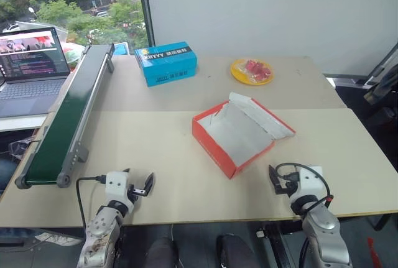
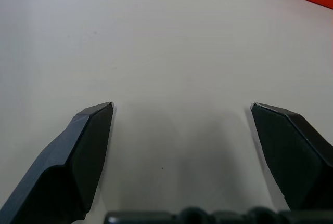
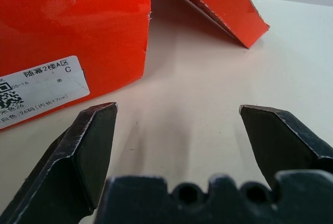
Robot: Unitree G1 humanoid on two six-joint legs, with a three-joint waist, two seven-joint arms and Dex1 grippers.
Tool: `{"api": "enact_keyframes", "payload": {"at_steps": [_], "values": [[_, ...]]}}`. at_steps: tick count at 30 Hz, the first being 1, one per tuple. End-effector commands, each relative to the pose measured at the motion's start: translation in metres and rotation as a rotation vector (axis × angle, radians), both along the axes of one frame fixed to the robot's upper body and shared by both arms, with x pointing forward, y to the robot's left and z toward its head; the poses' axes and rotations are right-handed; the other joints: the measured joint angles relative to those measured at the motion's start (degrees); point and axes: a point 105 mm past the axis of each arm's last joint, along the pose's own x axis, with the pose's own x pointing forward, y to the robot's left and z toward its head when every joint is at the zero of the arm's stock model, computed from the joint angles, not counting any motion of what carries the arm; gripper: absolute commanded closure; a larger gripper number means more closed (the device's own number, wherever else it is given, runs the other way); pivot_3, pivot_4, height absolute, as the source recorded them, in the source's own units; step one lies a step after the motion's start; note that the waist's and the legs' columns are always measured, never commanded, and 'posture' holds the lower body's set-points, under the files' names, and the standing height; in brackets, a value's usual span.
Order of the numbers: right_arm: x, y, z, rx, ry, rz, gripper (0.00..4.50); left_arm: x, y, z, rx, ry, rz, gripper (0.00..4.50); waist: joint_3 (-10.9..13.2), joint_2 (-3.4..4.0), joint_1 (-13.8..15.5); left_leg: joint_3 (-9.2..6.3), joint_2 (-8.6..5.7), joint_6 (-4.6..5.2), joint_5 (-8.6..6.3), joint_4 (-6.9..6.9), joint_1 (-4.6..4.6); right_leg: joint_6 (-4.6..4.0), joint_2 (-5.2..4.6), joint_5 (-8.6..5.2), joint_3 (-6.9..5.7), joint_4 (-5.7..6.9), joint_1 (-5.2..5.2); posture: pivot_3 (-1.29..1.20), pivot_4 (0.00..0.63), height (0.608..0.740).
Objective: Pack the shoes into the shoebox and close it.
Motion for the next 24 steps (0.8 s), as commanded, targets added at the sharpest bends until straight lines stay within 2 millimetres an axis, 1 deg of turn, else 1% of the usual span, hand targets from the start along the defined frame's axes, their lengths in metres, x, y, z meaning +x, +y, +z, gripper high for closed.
{"api": "enact_keyframes", "payload": {"at_steps": [1,4,7,9,11,13,14,15,17,18,19,21,22,24], "values": [[0.002,-0.001,0.012,-0.017,-0.054,0.006,0.04,0.007,-0.002,0.012,-0.007,-0.059,-0.006,0.0,0.0,0.0,0.0,0.0,0.0,0.0,0.0,0.0,0.0,0.0,0.0,0.0,0.0,0.0,0.0,0.0,0.15,0.74],[-0.001,-0.002,0.014,-0.021,-0.055,-0.001,0.04,0.013,-0.005,0.015,-0.036,-0.074,-0.014,0.0,0.0,0.0,0.1,0.0,0.0,0.0,0.0,0.0,-0.01,0.01,0.0,0.01,-0.01,0.0,-0.01,0.0,0.15,0.74],[-0.006,-0.008,0.018,-0.028,-0.063,-0.035,0.04,0.016,-0.005,0.017,-0.018,-0.079,-0.047,0.0,0.0,0.0,0.1,0.0,-0.01,0.0,0.0,0.0,-0.02,0.02,0.0,0.01,-0.01,-0.01,0.0,0.0,0.15,0.74],[-0.009,-0.013,0.025,-0.042,-0.083,-0.063,0.04,0.019,-0.003,0.02,-0.01,-0.087,-0.055,0.0,0.0,0.0,0.1,0.0,-0.01,0.0,0.0,-0.01,-0.03,0.04,0.0,0.02,0.0,0.0,-0.02,0.0,0.15,0.74],[-0.012,-0.021,0.038,-0.059,-0.115,-0.104,0.04,0.025,-0.003,0.027,0.014,-0.108,-0.068,0.0,0.0,0.01,0.1,-0.01,0.0,0.0,0.0,-0.01,-0.03,0.04,0.01,0.02,-0.02,0.01,-0.02,0.0,0.15,0.74],[-0.015,-0.03,0.055,-0.09,-0.159,-0.156,0.04,0.035,-0.002,0.041,0.013,-0.145,-0.068,0.0,0.0,0.0,0.1,0.0,0.0,0.0,0.0,0.01,-0.01,0.03,0.0,0.02,0.0,0.02,-0.01,0.0,0.15,0.74],[-0.017,-0.035,0.067,-0.117,-0.189,-0.19,0.04,0.042,-0.001,0.052,0.011,-0.177,-0.064,0.0,0.0,0.0,0.1,0.0,0.0,0.0,0.0,0.01,-0.02,0.03,0.0,0.02,-0.01,0.02,-0.01,0.0,0.15,0.74],[-0.019,-0.04,0.082,-0.144,-0.229,-0.225,0.04,0.049,0.0,0.062,0.014,-0.203,-0.059,0.0,0.0,0.0,0.2,0.0,-0.01,0.0,0.0,0.01,-0.02,0.04,0.0,0.02,-0.01,0.02,-0.01,0.0,0.15,0.74],[-0.019,-0.043,0.115,-0.188,-0.314,-0.26,0.04,0.065,0.002,0.088,0.005,-0.264,-0.032,0.0,0.0,0.0,0.3,-0.01,-0.02,0.0,0.0,0.01,-0.08,0.21,0.0,0.12,-0.02,0.02,-0.03,0.0,0.15,0.74],[-0.019,-0.043,0.124,-0.199,-0.336,-0.266,0.04,0.07,0.002,0.095,0.001,-0.281,-0.026,0.0,0.0,0.0,0.3,-0.02,-0.03,0.0,0.0,0.03,-0.12,0.31,0.01,0.18,-0.02,0.02,-0.06,0.0,0.15,0.74],[-0.017,-0.041,0.136,-0.208,-0.364,-0.265,0.04,0.074,0.001,0.105,-0.001,-0.304,-0.027,0.0,0.0,-0.01,0.2,-0.03,-0.05,0.0,0.0,0.03,-0.14,0.34,0.03,0.2,-0.02,0.0,-0.05,0.0,0.15,0.74],[-0.007,-0.032,0.157,-0.224,-0.418,-0.225,0.04,0.082,-0.001,0.122,-0.002,-0.342,-0.016,0.0,0.0,-0.02,-0.1,-0.03,-0.07,0.0,0.0,0.01,-0.13,0.35,0.05,0.21,-0.01,-0.03,-0.04,0.0,0.15,0.74],[0.0,-0.024,0.167,-0.225,-0.443,-0.191,0.04,0.084,-0.002,0.13,-0.007,-0.357,-0.011,0.0,0.0,-0.02,-0.3,-0.03,-0.1,0.0,0.0,0.01,-0.1,0.36,0.08,0.21,0.0,-0.05,0.0,0.0,0.15,0.74],[0.013,-0.01,0.182,-0.221,-0.471,-0.117,0.04,0.088,-0.005,0.14,0.004,-0.372,-0.001,0.0,0.0,-0.02,-0.4,-0.01,-0.15,0.0,0.01,0.02,-0.11,0.37,0.08,0.24,0.05,-0.04,-0.04,0.0,0.15,0.74]]}}
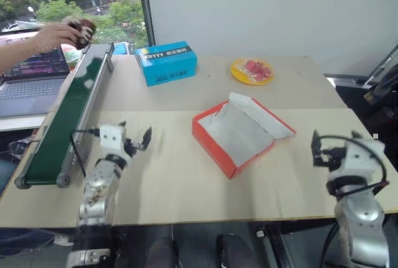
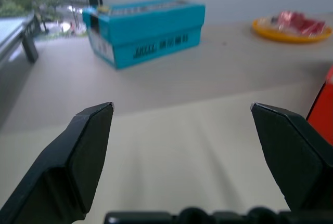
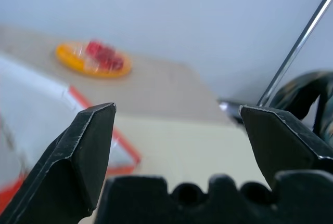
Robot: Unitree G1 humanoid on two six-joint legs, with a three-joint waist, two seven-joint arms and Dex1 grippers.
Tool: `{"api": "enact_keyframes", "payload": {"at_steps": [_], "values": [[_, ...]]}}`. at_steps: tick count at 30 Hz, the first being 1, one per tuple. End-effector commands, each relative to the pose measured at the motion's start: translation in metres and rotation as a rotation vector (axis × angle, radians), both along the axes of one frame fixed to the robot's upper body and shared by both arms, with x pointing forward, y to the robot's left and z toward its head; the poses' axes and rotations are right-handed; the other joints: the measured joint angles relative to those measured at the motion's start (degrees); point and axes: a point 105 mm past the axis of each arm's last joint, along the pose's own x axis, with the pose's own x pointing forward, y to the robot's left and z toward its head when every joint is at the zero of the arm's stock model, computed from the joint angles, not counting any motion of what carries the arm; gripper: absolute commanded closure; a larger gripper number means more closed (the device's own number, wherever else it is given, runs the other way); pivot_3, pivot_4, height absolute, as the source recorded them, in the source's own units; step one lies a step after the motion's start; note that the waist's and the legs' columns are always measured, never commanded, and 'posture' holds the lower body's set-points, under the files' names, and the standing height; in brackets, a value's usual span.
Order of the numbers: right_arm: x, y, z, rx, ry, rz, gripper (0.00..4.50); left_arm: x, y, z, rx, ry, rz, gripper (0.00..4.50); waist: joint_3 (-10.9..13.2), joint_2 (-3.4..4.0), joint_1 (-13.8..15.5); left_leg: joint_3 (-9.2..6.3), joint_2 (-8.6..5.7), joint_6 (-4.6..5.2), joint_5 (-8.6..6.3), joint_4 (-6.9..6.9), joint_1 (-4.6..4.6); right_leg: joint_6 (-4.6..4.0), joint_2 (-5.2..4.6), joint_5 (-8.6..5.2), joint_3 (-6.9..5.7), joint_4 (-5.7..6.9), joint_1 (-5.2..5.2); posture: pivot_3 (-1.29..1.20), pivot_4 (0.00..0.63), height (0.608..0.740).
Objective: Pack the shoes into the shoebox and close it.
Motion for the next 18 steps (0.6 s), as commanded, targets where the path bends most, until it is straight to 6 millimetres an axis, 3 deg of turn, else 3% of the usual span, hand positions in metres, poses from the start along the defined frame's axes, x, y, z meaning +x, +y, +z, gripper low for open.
{"api": "enact_keyframes", "payload": {"at_steps": [1,3,5,7,11,18], "values": [[0.021,0.035,0.038,-0.043,-0.071,0.167,0.04,0.003,-0.002,0.03,0.004,-0.07,0.025,0.0,0.0,0.0,-0.1,-0.01,-0.01,0.0,0.0,0.0,0.06,-0.01,0.02,0.0,-0.01,0.01,0.05,0.0,0.15,0.74],[0.039,0.063,0.043,-0.013,-0.041,0.334,0.04,0.004,-0.004,0.043,0.003,-0.095,0.034,0.0,0.0,0.0,-0.1,0.0,0.0,0.0,0.0,-0.01,0.12,-0.01,0.04,0.0,0.0,0.02,0.08,0.0,0.15,0.74],[0.057,0.095,0.037,0.056,0.042,0.534,0.04,0.002,-0.004,0.056,-0.005,-0.108,0.046,0.0,0.0,-0.03,-0.1,-0.04,0.0,0.0,0.0,0.0,0.1,-0.01,0.09,0.0,-0.02,0.02,0.1,0.0,0.15,0.74],[0.069,0.113,0.029,0.086,0.112,0.649,0.04,0.0,-0.002,0.063,-0.01,-0.1,0.06,0.0,0.0,-0.04,0.1,-0.07,-0.01,0.01,0.0,0.0,0.04,0.01,0.1,0.02,-0.02,0.0,0.09,0.0,0.15,0.74],[0.087,0.129,0.017,0.107,0.181,0.744,0.04,-0.006,0.013,0.071,-0.016,-0.063,0.128,0.0,0.0,-0.04,0.5,-0.07,-0.03,0.01,0.01,0.0,-0.13,0.05,0.01,0.04,-0.16,-0.03,0.03,0.0,0.15,0.74],[0.098,0.153,0.023,0.146,0.173,0.843,0.04,-0.028,0.04,0.077,-0.053,-0.052,0.222,0.0,0.1,-0.03,0.2,-0.16,0.0,0.01,0.01,0.02,-0.19,0.1,-0.03,0.09,-0.14,-0.02,-0.04,0.0,0.15,0.74]]}}
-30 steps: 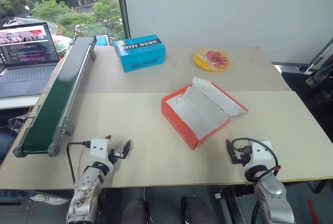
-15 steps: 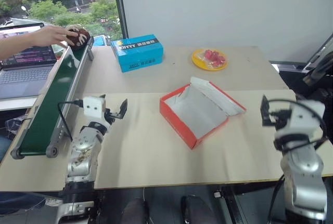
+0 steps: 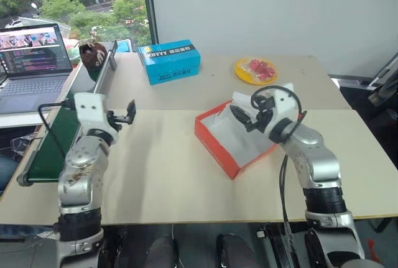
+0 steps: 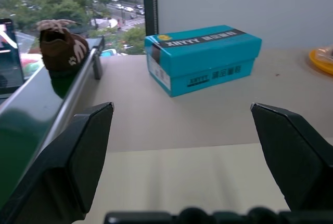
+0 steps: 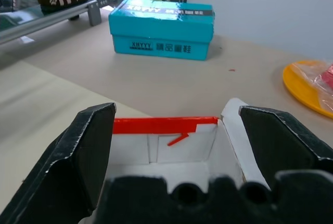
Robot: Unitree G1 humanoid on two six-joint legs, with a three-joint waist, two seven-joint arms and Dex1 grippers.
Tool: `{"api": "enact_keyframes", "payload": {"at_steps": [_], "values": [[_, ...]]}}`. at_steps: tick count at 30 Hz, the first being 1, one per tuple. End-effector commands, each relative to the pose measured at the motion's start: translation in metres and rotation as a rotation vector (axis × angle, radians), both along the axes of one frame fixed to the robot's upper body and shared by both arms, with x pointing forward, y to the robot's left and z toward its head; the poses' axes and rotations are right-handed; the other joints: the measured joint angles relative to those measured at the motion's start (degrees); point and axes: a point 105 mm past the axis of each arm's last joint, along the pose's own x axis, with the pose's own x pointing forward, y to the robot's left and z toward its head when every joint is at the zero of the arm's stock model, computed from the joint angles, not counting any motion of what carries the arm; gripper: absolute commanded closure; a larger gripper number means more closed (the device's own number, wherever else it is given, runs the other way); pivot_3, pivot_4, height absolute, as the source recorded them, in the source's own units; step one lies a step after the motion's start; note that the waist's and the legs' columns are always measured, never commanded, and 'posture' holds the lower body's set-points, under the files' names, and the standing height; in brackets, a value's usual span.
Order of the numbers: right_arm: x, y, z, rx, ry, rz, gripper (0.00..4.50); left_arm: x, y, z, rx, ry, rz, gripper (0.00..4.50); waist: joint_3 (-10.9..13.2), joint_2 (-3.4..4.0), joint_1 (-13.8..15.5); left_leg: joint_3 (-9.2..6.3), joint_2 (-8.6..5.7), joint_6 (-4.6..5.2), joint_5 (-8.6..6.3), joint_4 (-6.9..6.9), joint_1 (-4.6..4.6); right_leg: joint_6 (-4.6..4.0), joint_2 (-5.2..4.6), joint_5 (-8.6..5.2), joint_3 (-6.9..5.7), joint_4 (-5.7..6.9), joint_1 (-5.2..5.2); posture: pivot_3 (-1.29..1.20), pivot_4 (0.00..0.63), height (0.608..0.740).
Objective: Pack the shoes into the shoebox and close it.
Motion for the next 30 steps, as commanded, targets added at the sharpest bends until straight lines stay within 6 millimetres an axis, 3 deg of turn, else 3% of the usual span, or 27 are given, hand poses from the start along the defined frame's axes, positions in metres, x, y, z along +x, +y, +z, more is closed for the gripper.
{"api": "enact_keyframes", "payload": {"at_steps": [1,12,20,30], "values": [[0.001,0.017,0.021,0.05,-0.066,0.075,0.04,-0.014,0.01,0.015,-0.001,-0.034,0.046,0.0,0.0,0.0,-0.1,0.0,0.01,0.0,0.0,0.0,0.01,-0.01,0.01,0.01,0.0,0.02,0.0,0.0,0.15,0.74],[-0.034,0.073,0.009,0.046,0.026,0.461,0.04,-0.027,0.085,-0.006,-0.03,0.08,0.257,0.0,0.0,0.02,0.0,0.01,0.02,-0.03,0.02,0.0,0.07,-0.06,0.01,0.03,-0.02,0.08,-0.02,0.0,0.15,0.74],[-0.041,0.08,-0.005,-0.032,0.049,0.518,0.04,-0.018,0.121,-0.043,0.001,0.248,0.24,0.0,0.0,0.0,0.0,0.07,0.04,-0.06,0.02,0.0,0.05,-0.12,-0.01,0.05,-0.07,0.08,-0.1,0.0,0.15,0.74],[-0.035,0.071,-0.005,-0.019,0.041,0.459,0.04,-0.006,0.141,-0.042,-0.018,0.264,0.252,0.0,0.0,-0.03,0.1,0.1,0.12,-0.09,0.03,-0.02,-0.05,-0.18,-0.08,0.09,-0.11,0.08,-0.24,0.0,0.15,0.74]]}}
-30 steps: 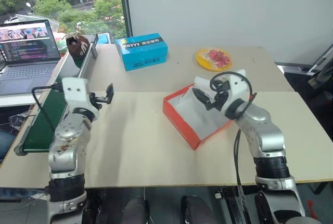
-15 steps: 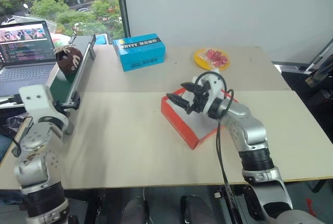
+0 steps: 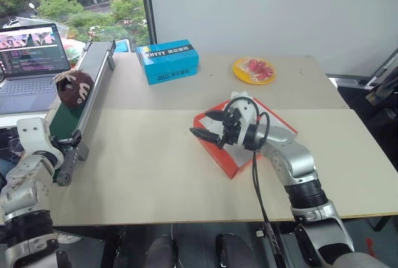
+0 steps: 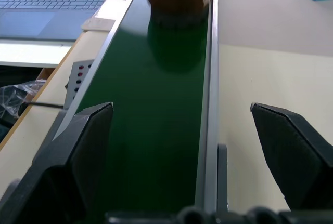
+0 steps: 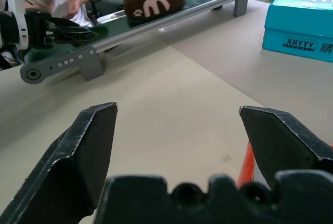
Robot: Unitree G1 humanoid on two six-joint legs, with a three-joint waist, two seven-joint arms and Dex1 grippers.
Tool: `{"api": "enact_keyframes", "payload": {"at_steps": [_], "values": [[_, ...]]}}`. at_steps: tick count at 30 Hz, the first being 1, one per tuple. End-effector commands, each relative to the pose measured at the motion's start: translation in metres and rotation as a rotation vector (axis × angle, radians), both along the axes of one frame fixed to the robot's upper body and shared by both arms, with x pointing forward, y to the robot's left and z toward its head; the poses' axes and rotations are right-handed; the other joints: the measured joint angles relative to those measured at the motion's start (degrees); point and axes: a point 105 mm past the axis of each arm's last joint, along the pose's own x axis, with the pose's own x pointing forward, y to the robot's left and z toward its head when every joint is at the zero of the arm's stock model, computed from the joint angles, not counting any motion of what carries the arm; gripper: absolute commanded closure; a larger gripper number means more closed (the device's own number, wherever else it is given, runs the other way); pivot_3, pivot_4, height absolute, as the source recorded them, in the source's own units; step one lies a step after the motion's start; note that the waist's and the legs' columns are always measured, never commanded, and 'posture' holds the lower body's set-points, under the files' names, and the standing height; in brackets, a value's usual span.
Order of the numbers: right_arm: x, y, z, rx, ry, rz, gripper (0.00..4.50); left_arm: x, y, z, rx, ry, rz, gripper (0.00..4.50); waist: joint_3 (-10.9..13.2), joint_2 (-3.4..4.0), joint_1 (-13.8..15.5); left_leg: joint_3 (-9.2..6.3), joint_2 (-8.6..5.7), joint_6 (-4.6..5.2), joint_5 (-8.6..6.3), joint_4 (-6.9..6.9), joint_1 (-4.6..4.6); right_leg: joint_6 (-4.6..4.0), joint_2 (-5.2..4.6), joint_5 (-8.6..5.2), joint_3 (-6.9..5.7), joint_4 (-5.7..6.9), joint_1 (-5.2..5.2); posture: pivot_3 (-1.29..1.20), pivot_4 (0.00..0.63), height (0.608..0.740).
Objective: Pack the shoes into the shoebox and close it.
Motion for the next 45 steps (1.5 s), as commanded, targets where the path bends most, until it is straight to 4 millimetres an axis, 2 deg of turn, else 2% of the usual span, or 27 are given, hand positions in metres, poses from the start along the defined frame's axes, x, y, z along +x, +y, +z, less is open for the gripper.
{"api": "enact_keyframes", "payload": {"at_steps": [1,15,18,20,21,24,27,29,31,33,36,42,45], "values": [[0.001,-0.009,0.013,0.027,-0.058,-0.031,0.04,0.006,0.005,0.016,0.036,-0.044,0.0,0.0,0.0,0.0,0.0,0.0,0.0,0.0,0.0,-0.01,-0.01,0.0,0.0,0.0,0.01,0.0,-0.01,0.0,0.15,0.74],[0.005,-0.02,0.011,0.004,-0.059,-0.088,0.04,0.015,0.014,0.005,0.036,-0.03,0.041,0.0,0.0,-0.02,0.0,0.09,0.02,-0.05,0.04,0.0,-0.4,-0.05,0.0,0.04,0.04,0.11,-0.45,0.0,0.15,0.74],[0.006,-0.023,0.01,-0.007,-0.06,-0.102,0.0,0.017,0.01,0.003,0.001,-0.047,0.023,0.7,0.0,-0.02,0.2,0.09,0.01,-0.06,0.04,0.0,-0.41,-0.05,0.0,0.04,0.02,0.11,-0.45,0.0,0.15,0.74],[0.007,-0.024,0.01,-0.009,-0.059,-0.109,0.0,0.019,0.004,0.002,-0.006,-0.052,0.005,1.49,0.0,-0.02,0.2,0.09,0.01,-0.06,0.05,0.01,-0.42,-0.05,0.0,0.04,0.0,0.11,-0.44,0.0,0.15,0.74],[0.008,-0.024,0.01,-0.009,-0.058,-0.113,0.0,0.021,0.001,0.002,-0.01,-0.058,-0.004,1.67,0.0,-0.02,0.2,0.08,0.01,-0.06,0.05,0.02,-0.42,-0.04,-0.01,0.05,0.0,0.11,-0.44,0.0,0.15,0.74],[0.008,-0.025,0.01,-0.01,-0.057,-0.122,0.0,0.024,-0.009,0.007,-0.004,-0.08,-0.033,1.79,0.0,-0.02,0.2,0.09,0.01,-0.06,0.05,0.02,-0.43,-0.04,0.0,0.05,0.01,0.11,-0.44,0.0,0.15,0.74],[0.011,-0.028,0.014,0.023,-0.042,-0.136,0.0,0.039,-0.052,0.049,-0.013,-0.255,-0.169,1.79,0.0,-0.04,0.4,0.09,0.0,-0.07,0.06,0.03,-0.49,-0.03,0.0,0.06,-0.01,0.11,-0.45,0.0,0.15,0.74],[0.014,-0.03,0.029,0.152,0.014,-0.156,0.0,0.046,-0.092,0.078,-0.02,-0.359,-0.311,1.79,0.1,-0.2,0.7,0.09,-0.01,-0.08,0.06,0.1,-0.58,0.02,0.0,0.1,-0.04,0.09,-0.46,0.0,0.15,0.74],[0.018,-0.032,0.045,0.291,0.085,-0.168,0.0,0.046,-0.123,0.093,-0.026,-0.403,-0.419,1.79,0.1,-0.31,0.8,0.08,0.02,-0.11,0.08,0.11,-0.64,0.0,0.03,0.14,-0.07,0.07,-0.46,0.0,0.15,0.74],[0.019,-0.034,0.055,0.385,0.155,-0.157,0.0,0.046,-0.145,0.101,-0.041,-0.427,-0.487,1.79,0.1,-0.3,0.7,0.06,0.02,-0.11,0.09,0.11,-0.69,0.02,0.02,0.21,0.03,0.07,-0.55,0.0,0.15,0.74],[0.021,-0.038,0.07,0.531,0.294,-0.124,0.0,0.043,-0.193,0.118,-0.088,-0.47,-0.613,1.79,0.1,-0.29,0.1,0.05,0.02,-0.1,0.09,0.06,-0.66,0.03,0.04,0.21,0.03,0.09,-0.52,0.0,0.15,0.74],[0.028,-0.043,0.085,0.627,0.341,-0.142,0.0,0.041,-0.252,0.122,-0.181,-0.441,-0.75,1.79,0.1,-0.28,-0.2,0.07,-0.07,-0.08,0.1,0.08,-0.66,0.04,0.12,0.21,0.07,0.04,-0.53,0.0,0.15,0.74],[0.03,-0.044,0.09,0.654,0.351,-0.149,0.0,0.037,-0.272,0.125,-0.203,-0.438,-0.819,1.79,0.1,-0.28,-0.1,0.06,-0.11,-0.07,0.11,0.09,-0.67,0.05,0.14,0.21,0.08,0.04,-0.52,0.0,0.15,0.74]]}}
